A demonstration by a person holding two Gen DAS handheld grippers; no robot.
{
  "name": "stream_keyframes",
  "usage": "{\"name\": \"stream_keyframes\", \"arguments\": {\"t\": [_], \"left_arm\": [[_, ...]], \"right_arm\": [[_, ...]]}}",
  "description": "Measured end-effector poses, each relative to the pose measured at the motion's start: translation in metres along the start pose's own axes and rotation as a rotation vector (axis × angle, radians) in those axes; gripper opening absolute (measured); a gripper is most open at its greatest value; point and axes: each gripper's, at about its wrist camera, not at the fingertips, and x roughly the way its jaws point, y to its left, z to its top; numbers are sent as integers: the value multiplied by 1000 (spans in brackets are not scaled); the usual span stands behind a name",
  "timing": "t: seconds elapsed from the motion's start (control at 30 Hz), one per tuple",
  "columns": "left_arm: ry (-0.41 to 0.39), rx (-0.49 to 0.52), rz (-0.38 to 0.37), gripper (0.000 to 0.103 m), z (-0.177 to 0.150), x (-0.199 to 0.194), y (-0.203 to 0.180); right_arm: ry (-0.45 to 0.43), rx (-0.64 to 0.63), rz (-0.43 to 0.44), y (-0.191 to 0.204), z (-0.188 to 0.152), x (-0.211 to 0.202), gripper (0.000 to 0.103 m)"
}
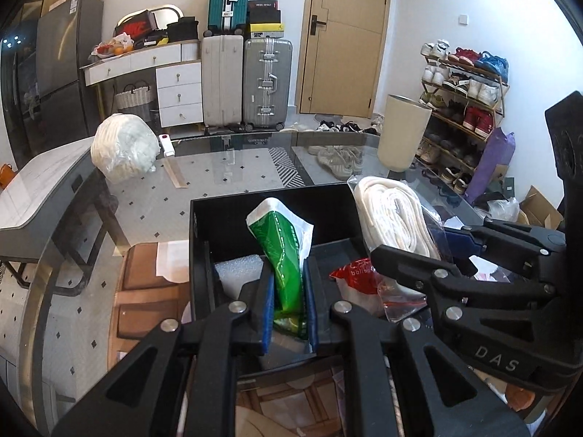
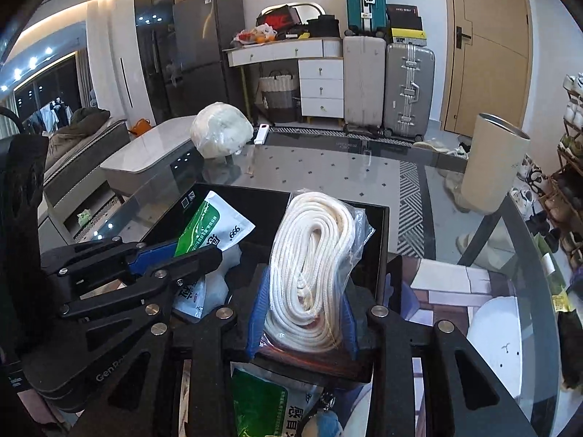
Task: Organize soft objects
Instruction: 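Lower both tools into the black box and open them, releasing sachet and rope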
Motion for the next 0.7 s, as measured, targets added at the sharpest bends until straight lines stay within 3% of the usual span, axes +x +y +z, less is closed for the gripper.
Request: {"name": "stream_keyframes", "arguments": {"t": [0.37, 0.5, 0.6, 0.7], "left_arm": [[3, 2, -7, 13, 2, 3, 3], [72, 19, 41, 19, 9, 8, 2], [141, 8, 18, 21, 13, 9, 7], [152, -21, 6, 40, 16, -1, 12]], "right_arm": [[36, -7, 5, 9, -4, 2, 34], [45, -1, 12, 10, -3, 2, 34], [70, 11, 20, 8, 0, 3, 40], [89, 31, 28, 4, 5, -3, 54]]}}
